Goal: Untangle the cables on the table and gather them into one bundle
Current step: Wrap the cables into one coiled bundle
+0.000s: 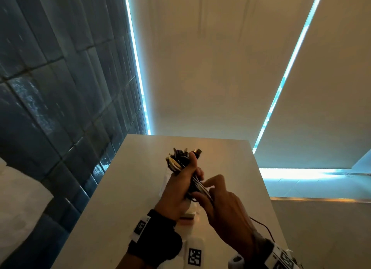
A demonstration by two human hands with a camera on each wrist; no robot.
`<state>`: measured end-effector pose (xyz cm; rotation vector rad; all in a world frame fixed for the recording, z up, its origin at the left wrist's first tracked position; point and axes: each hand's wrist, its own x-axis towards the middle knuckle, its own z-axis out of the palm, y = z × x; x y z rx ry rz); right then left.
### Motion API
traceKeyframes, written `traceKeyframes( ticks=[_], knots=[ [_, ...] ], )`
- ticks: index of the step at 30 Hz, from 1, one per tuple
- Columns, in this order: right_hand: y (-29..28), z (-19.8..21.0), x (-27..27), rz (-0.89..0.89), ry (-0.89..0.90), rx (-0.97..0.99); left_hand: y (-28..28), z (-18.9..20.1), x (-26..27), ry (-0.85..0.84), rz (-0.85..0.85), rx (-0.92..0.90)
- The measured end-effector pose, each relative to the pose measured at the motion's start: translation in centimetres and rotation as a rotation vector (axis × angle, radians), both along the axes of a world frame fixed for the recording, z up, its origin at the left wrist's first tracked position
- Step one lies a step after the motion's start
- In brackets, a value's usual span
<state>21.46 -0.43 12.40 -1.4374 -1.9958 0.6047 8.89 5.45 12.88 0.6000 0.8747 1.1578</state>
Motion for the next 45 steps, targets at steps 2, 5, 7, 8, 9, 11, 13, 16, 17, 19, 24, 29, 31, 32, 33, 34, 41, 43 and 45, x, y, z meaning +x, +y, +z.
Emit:
traceKeyframes(
  ticks=[2, 5, 7, 8, 9, 11, 13, 16, 17, 19, 24, 29, 31, 32, 33, 34, 41, 43, 45],
  knots=[
    [-0.2, -1.2, 0.6, 0.0, 0.102, -0.039, 0.9, 0.6, -0.7, -0.085, 0.051, -0.055],
    [-0.7, -3.0, 1.5, 0.09, 0.259, -0.089, 1.7, 1.2, -1.1, -0.267, 0.115, -0.157],
    [-0.8, -3.4, 2.0, 0.118, 0.384, -0.229, 1.8, 1.0, -1.1, -0.312, 0.158, -0.168],
    [-0.7, -3.4, 2.4, 0.133, 0.445, -0.359, 1.8, 1.0, -1.1, -0.315, 0.172, -0.156],
    [-0.7, -3.3, 2.8, 0.158, 0.492, -0.503, 1.7, 1.1, -1.1, -0.314, 0.176, -0.133],
    [-0.5, -3.1, 3.6, 0.228, 0.53, -0.696, 1.5, 1.4, -1.2, -0.307, 0.159, -0.073],
    [-0.4, -3.0, 3.9, 0.278, 0.566, -0.751, 1.3, 1.9, -1.3, -0.314, 0.13, -0.017],
    [-0.3, -3.1, 3.3, 0.287, 0.675, -0.766, 1.3, 2.7, -1.5, -0.323, 0.045, 0.029],
    [-0.4, -3.2, 3.2, 0.276, 0.693, -0.754, 1.4, 3.0, -1.8, -0.316, 0.016, 0.036],
    [-0.4, -3.4, 3.0, 0.256, 0.692, -0.725, 1.5, 3.3, -2.5, -0.301, 0.002, 0.026],
    [-0.4, -3.7, 3.3, 0.256, 0.666, -0.723, 1.3, 3.2, -3.2, -0.341, 0.073, -0.059],
    [-0.7, -3.6, 4.7, 0.255, 0.625, -0.736, 1.2, 2.7, -4.2, -0.312, 0.098, -0.095],
    [-0.4, -2.8, 5.5, 0.265, 0.561, -0.666, 1.0, 2.4, -4.5, -0.306, 0.059, -0.104],
    [-0.1, -2.2, 6.0, 0.269, 0.516, -0.627, 0.9, 2.2, -4.6, -0.298, 0.028, -0.101],
    [0.3, -1.6, 6.6, 0.27, 0.469, -0.59, 0.7, 2.2, -4.6, -0.284, -0.011, -0.09],
    [0.7, -0.8, 7.1, 0.272, 0.424, -0.558, 0.5, 2.1, -4.6, -0.263, -0.049, -0.076],
    [2.8, 3.3, 8.4, 0.328, 0.246, -0.414, -1.2, 1.8, -3.8, -0.029, -0.314, 0.032],
    [3.3, 4.4, 8.0, 0.356, 0.195, -0.36, -1.9, 1.7, -3.6, 0.025, -0.378, 0.054],
    [4.0, 5.6, 7.5, 0.377, 0.13, -0.301, -2.6, 1.9, -3.4, 0.061, -0.451, 0.065]
  ],
)
